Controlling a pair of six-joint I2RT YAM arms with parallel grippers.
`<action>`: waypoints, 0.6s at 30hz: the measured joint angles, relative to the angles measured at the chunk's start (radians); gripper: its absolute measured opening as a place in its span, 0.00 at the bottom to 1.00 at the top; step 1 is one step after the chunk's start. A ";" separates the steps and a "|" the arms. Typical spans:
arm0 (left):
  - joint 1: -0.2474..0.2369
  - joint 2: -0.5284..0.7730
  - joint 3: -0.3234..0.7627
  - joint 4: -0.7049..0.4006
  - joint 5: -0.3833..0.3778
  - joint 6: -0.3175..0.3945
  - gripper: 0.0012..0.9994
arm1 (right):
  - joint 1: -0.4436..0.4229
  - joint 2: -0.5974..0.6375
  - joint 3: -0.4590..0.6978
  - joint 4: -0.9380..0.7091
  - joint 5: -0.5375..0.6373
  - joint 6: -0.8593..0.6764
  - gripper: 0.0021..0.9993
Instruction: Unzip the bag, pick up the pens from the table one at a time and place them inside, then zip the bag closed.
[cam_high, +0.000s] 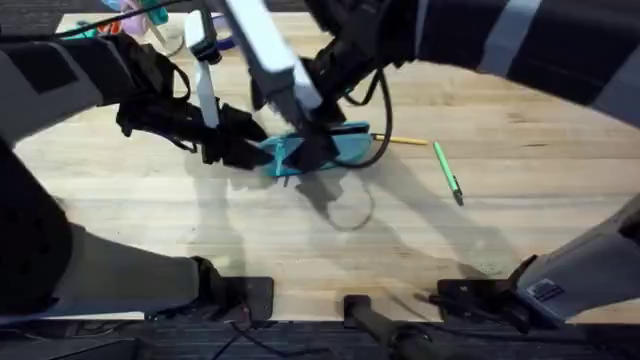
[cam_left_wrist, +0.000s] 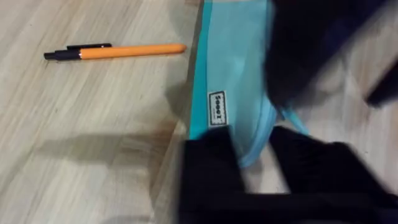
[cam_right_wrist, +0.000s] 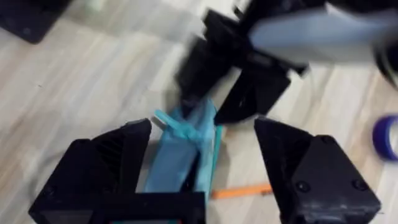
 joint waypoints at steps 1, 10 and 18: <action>0.000 0.000 0.000 -0.001 0.000 0.000 0.52 | -0.015 -0.002 0.000 -0.001 0.000 0.008 1.00; 0.000 0.000 0.000 0.000 0.000 -0.003 0.99 | -0.160 -0.070 0.000 -0.010 0.004 0.089 1.00; 0.000 0.000 0.038 -0.114 -0.001 -0.003 1.00 | -0.174 -0.076 0.000 -0.042 0.004 0.103 1.00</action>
